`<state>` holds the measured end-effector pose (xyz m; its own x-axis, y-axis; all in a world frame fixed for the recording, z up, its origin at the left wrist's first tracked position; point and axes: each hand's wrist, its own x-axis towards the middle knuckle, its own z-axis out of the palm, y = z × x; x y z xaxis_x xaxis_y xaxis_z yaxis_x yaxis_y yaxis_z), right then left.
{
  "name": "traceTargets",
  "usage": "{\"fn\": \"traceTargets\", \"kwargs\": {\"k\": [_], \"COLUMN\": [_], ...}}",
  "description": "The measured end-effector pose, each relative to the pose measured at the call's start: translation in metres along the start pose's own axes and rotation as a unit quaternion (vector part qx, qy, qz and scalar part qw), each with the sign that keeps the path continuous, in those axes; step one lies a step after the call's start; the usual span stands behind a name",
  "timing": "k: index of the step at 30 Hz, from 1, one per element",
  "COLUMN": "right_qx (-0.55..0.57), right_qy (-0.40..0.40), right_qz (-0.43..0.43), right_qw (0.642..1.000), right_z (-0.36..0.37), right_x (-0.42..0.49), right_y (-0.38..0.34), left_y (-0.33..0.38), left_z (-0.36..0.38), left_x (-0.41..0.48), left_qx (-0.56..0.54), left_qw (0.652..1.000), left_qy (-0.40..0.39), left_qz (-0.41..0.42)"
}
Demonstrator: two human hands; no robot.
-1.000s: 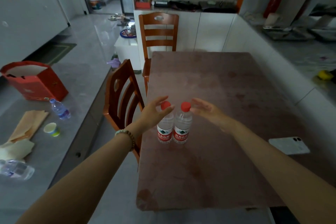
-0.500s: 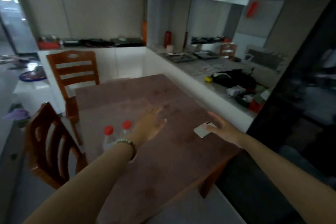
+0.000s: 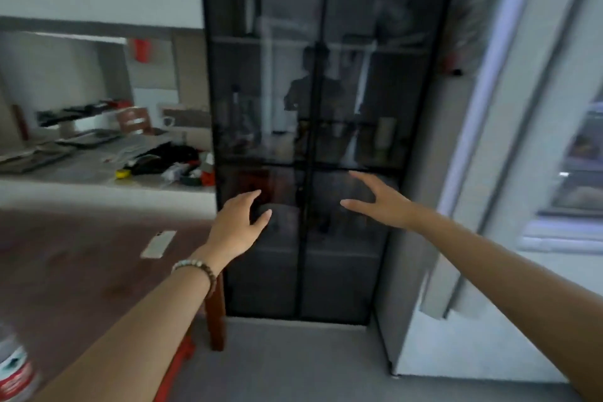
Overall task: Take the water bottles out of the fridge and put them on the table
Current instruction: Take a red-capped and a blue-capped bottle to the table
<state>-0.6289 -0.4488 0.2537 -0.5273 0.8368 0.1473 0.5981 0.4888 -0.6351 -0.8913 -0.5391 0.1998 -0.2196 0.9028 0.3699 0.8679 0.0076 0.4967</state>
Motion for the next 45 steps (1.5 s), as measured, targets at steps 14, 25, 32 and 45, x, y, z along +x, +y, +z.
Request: {"fn": "traceTargets", "kwargs": {"k": [14, 25, 32, 45], "right_qx": [-0.079, -0.157, -0.130, 0.032], "right_qy": [0.182, 0.118, 0.090, 0.073], "right_qz": [0.116, 0.081, 0.027, -0.115], "right_qw": [0.973, 0.977, 0.987, 0.990], "right_z": [-0.226, -0.365, -0.436, -0.459], "right_x": [-0.220, -0.234, -0.184, 0.003], "right_y": [0.097, 0.242, 0.319, 0.373], "left_y": [0.318, 0.495, 0.558, 0.568], "left_z": [0.066, 0.157, 0.203, 0.240], "left_x": [0.016, 0.047, 0.104, 0.237], "left_qx": [-0.086, 0.014, 0.052, 0.074], "left_qw": [0.953, 0.930, 0.960, 0.972], "left_qy": [-0.015, 0.081, 0.133, 0.195], "left_qz": [0.290, 0.359, 0.240, 0.104]}}
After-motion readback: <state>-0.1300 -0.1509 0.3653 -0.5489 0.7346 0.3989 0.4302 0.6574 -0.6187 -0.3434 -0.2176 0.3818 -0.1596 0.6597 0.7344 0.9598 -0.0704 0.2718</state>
